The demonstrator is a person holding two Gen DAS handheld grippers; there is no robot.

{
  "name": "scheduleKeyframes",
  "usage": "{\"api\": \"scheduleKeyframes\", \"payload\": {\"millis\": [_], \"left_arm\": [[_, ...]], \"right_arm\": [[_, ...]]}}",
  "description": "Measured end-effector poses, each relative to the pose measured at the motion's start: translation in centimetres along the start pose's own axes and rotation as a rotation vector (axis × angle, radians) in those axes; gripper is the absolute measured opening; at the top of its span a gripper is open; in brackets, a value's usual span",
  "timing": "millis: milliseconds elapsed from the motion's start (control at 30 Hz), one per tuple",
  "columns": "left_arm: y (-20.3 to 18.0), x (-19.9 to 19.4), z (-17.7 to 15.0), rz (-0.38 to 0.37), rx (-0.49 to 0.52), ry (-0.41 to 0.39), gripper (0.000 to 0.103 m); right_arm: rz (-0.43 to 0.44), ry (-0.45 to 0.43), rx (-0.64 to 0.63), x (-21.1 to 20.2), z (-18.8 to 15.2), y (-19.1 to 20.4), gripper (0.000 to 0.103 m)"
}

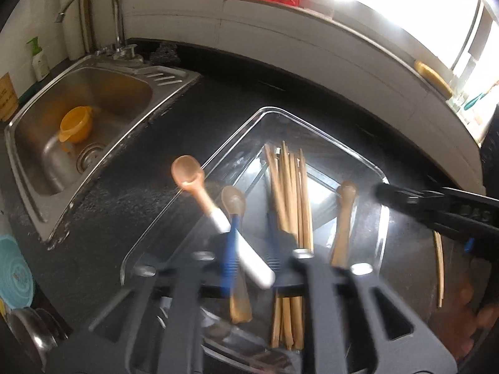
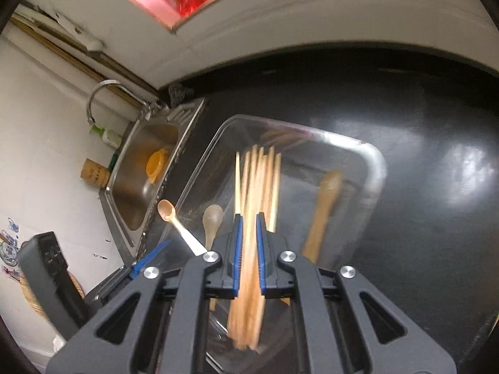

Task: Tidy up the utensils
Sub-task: 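Carry both chopsticks into the clear tray and open both tools, then move both tools back over the last chopsticks on the counter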

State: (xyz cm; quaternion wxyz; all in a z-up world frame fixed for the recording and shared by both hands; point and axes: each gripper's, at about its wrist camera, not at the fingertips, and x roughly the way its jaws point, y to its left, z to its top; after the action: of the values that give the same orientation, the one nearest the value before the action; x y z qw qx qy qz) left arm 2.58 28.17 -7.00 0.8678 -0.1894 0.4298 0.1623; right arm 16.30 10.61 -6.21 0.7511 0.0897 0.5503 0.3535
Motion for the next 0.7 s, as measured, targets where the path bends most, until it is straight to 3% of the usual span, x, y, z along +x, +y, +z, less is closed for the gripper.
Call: {"api": "scheduleKeyframes", "payload": {"millis": [33,67,100,167,333,433,500,700], "left_arm": [[0.1,-0.6,-0.3,-0.002,-0.001,-0.016,0.081],[0.1,-1.7,-0.8,-0.006,0.002,-0.055,0.087],[0.1,-2.5,-1.2,-0.008,0.007,-0.084,0.089],[-0.7,-4.4,-2.3,-0.031,0.033,-0.126,0.096],[-3.6,-6.9,-4.3,-0.062,0.100,-0.151,0.097],[-5.5,-8.4,-5.7,-0.095,0.112,-0.200,0.097],[-7.1,-8.9,-7.0,-0.115,0.123,-0.231,0.097],[-11.8,-9.0,-9.6,-0.151,0.242,-0.241,0.097]], "right_arm": [[-0.023,-0.027,-0.010,-1.5,-0.7,-0.7,0.023],[-0.041,-0.057,-0.015,-2.9,-1.4,-1.3,0.069],[-0.054,-0.117,-0.030,-4.8,-2.6,-2.0,0.096],[-0.114,-0.195,-0.072,-7.7,-4.7,-2.9,0.096],[-0.245,-0.314,-0.084,-14.5,-9.8,-6.5,0.096],[-0.382,-0.399,-0.089,-18.4,-12.8,-8.5,0.096],[-0.451,-0.435,-0.069,-20.5,-14.5,-10.1,0.096],[-0.540,-0.461,-0.006,-24.6,-18.9,-14.1,0.096]]}}
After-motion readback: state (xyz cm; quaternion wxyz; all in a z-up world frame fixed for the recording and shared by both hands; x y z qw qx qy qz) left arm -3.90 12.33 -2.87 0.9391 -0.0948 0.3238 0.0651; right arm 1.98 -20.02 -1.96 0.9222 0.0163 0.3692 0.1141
